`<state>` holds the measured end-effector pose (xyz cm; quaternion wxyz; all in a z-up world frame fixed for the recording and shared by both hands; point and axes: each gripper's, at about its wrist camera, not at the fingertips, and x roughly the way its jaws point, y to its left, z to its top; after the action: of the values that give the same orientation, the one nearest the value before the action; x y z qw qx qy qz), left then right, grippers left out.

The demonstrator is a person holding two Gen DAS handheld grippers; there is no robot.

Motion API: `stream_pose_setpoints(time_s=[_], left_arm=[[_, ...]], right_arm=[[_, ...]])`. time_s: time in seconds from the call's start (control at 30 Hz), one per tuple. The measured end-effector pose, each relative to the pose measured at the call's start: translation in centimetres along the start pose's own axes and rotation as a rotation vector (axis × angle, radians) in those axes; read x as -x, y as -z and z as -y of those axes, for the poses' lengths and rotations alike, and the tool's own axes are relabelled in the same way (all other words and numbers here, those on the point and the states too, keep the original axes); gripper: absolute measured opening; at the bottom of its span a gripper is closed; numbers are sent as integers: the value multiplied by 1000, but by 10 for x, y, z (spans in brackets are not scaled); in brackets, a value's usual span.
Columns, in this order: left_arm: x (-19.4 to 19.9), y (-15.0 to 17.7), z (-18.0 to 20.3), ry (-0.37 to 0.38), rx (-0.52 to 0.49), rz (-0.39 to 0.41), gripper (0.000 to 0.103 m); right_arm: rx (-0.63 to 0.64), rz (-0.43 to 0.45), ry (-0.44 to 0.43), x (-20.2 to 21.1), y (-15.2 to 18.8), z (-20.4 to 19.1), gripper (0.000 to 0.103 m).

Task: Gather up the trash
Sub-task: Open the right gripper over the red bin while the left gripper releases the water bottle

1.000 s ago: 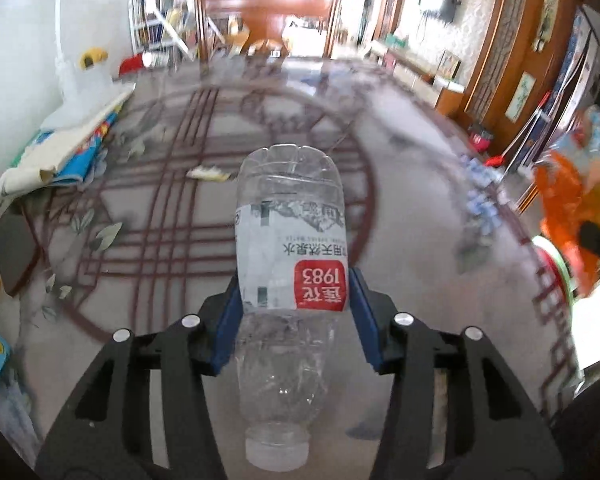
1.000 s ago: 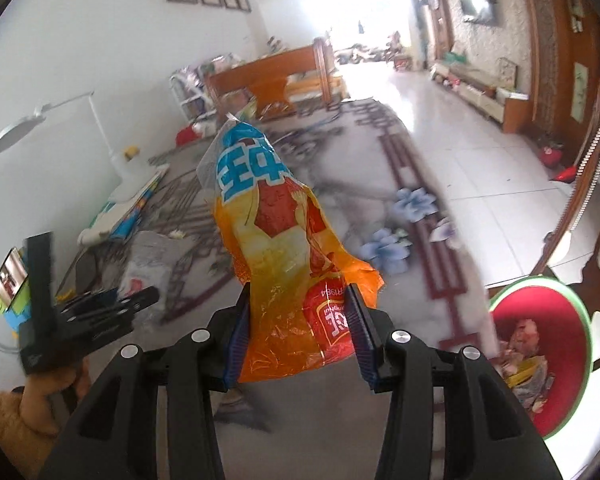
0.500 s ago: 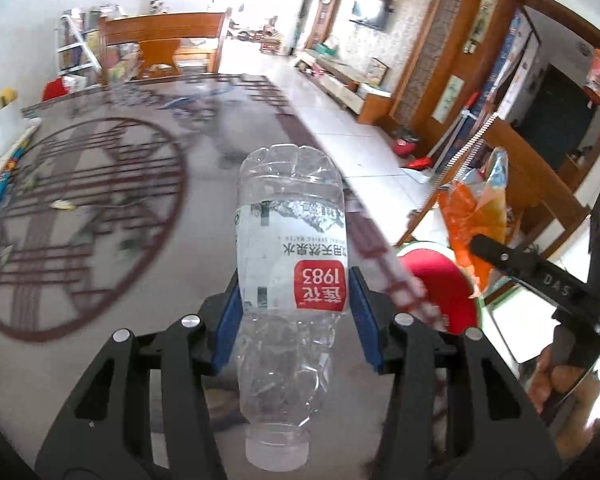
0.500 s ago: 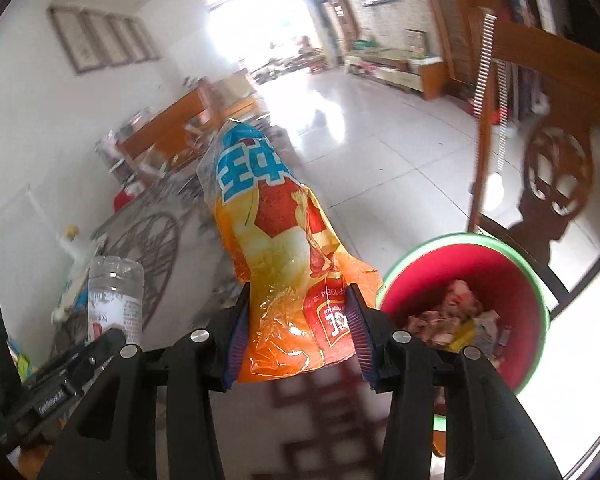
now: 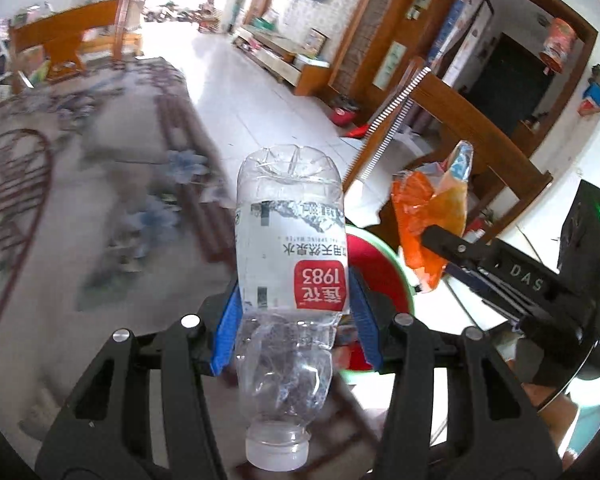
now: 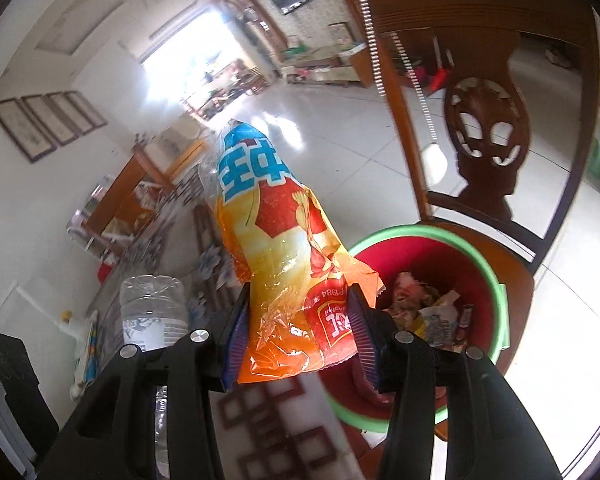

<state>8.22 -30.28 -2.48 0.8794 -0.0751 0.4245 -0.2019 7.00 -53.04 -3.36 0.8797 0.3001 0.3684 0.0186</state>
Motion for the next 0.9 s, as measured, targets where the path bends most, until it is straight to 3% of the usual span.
stream_pose_setpoints(time_s=[0.27,0.3,0.37,0.43,0.6,0.7,0.9], left_arm=[[-27,-6,27,54,-58,-25,49],[-28,-6,29,54,-62,-21,52],[-26,-6,31,42,-69,2,78],[-18,-6,31,42,-66,35,82],[1,-7,27,35,-63,87,93],[24,-5,13,23,-41,145,97],[72,0,-29,-34,15,222,97]], right_arm=[[-75,15,35,3,-6,20,46],[-76,16,42,2,-7,20,48],[-90,21,75,2,-8,22,59],[-112,34,94,3,-9,24,68],[-139,52,96,4,-8,25,70],[-82,64,87,2,-9,8,72],[160,157,104,10,1,-55,86]])
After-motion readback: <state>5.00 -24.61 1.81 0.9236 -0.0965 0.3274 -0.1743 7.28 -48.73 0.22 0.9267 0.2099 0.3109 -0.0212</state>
